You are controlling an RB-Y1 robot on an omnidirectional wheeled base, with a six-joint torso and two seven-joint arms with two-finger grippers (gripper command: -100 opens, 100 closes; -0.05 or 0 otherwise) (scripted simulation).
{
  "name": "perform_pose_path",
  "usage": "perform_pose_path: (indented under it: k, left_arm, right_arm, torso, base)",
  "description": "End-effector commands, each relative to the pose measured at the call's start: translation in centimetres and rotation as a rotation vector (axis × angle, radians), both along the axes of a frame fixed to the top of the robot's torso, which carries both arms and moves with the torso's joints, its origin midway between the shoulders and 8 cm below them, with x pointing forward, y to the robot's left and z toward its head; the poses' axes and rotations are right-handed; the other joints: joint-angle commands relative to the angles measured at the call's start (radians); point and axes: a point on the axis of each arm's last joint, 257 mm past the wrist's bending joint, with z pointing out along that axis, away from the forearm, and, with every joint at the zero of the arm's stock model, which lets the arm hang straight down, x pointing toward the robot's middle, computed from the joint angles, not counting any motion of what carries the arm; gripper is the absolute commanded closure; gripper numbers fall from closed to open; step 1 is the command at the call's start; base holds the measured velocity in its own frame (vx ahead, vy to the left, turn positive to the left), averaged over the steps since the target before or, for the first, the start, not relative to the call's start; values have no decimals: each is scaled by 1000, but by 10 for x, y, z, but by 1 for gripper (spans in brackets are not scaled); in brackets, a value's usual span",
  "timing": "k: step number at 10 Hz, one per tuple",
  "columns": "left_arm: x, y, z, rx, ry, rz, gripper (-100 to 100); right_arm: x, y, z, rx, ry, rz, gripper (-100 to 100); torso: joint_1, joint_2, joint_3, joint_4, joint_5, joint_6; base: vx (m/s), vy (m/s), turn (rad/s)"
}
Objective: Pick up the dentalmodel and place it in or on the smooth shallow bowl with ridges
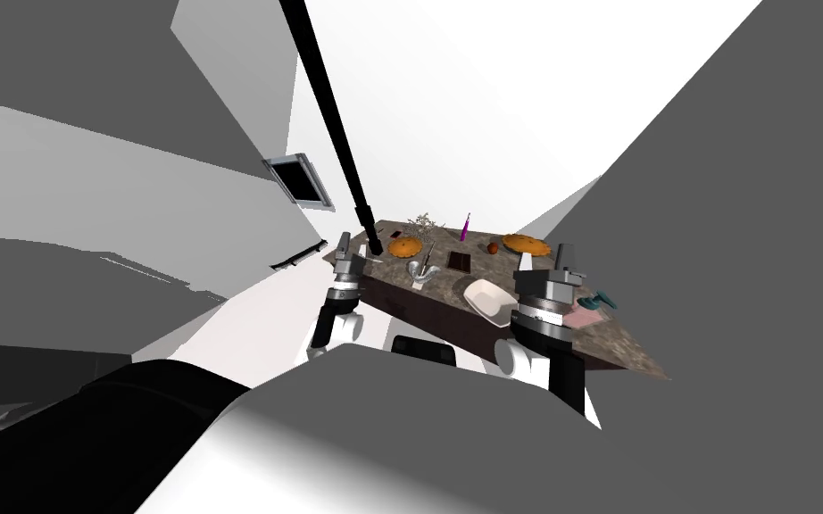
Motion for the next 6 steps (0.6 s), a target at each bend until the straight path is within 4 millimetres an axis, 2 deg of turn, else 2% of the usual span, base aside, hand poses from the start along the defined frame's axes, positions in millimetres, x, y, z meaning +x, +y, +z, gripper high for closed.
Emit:
perform_pose_path:
  k: [1,6]
  left_arm:
    - [9,2,-15,8,60,1,-100]
    - [24,7,-37,11,163,11,-100]
  right_arm:
    - [0,0,0,0,0,0,0]
    - [0,0,0,0,0,0,0]
  torso:
    - [0,0,0,0,0,0]
    - [0,-2,-1,0,0,0]
  base:
    - [-42,1,-127]
    - [-26,1,-63]
